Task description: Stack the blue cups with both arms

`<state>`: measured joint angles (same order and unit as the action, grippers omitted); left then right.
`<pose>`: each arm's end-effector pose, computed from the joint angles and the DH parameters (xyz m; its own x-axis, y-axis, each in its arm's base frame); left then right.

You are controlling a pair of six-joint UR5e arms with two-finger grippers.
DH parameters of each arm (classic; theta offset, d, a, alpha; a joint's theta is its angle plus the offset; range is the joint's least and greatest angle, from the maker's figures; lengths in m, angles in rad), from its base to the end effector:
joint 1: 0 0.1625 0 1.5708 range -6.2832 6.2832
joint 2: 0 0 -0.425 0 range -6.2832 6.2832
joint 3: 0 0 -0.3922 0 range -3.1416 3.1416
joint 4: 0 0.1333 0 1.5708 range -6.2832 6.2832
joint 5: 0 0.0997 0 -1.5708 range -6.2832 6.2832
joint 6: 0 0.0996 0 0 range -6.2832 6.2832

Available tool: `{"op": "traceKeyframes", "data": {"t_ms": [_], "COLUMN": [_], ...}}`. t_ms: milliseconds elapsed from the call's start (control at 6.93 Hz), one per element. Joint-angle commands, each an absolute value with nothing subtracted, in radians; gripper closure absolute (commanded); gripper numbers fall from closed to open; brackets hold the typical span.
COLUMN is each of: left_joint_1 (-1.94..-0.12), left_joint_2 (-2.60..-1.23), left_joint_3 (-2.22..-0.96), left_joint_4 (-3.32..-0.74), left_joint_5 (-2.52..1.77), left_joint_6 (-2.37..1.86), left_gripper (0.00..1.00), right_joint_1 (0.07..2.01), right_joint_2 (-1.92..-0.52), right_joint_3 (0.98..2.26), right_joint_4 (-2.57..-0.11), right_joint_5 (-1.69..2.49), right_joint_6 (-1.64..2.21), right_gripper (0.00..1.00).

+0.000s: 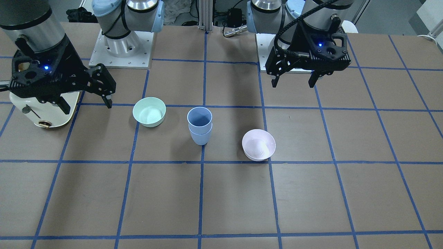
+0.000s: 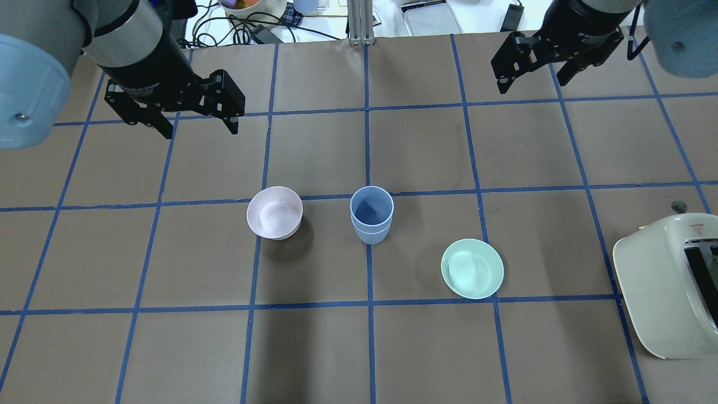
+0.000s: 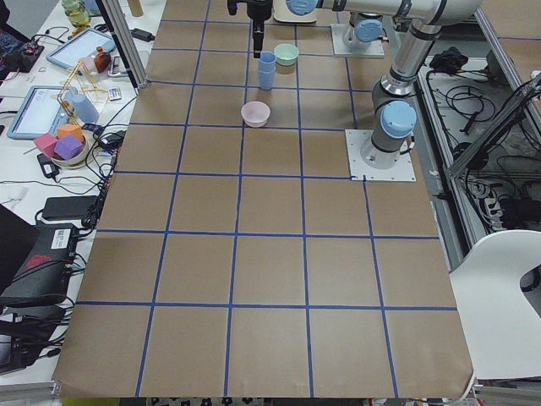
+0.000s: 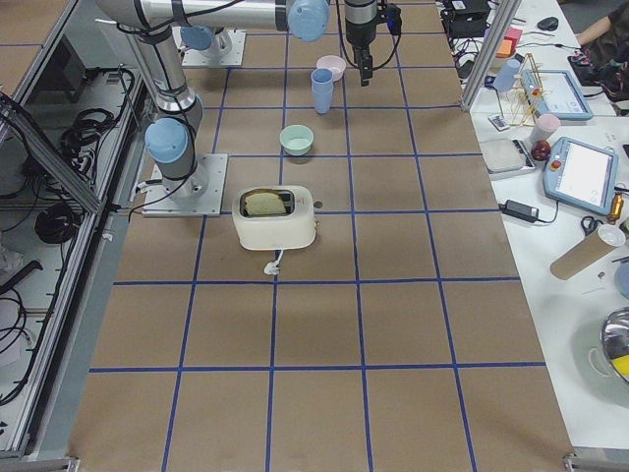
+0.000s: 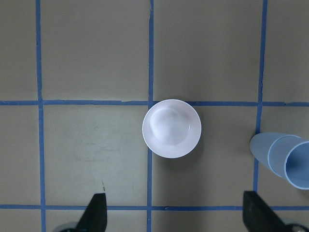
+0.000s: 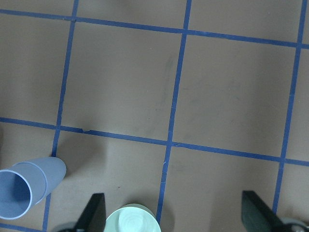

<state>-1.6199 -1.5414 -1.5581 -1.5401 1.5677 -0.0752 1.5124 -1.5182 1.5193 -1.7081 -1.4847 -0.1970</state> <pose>-0.1573 -0.4789 0.5117 -0.9996 -0.0257 0.0085 -0.0262 0.9970 -0.0723 0.1109 -0.5342 0.5017 -0.9873 -0.1480 -0.0570 -0.1381 0.9790 -0.1498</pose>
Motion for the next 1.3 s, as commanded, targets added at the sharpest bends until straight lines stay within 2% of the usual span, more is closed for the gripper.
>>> {"op": "traceKeyframes", "data": {"t_ms": [0,1154], "left_joint_1": [-1.620,-1.620], "left_joint_2": [-1.542,-1.540], "left_joint_3": [-1.559,-1.557], "left_joint_4": [-1.540,-1.539], "left_joint_5": [1.568,1.568], "left_joint_6": [-0.075,-0.075], "left_gripper": [0.00,0.00], "right_joint_1": [1.512,1.517], "right_joint_2": [-1.520,-1.539], "right_joint_3": [1.506,1.509], "right_joint_4": [-1.660,-1.632], "right_joint_5": [-1.488,-1.528], "right_joint_6": [-0.195,-0.138], "right_gripper": [0.00,0.00]}}
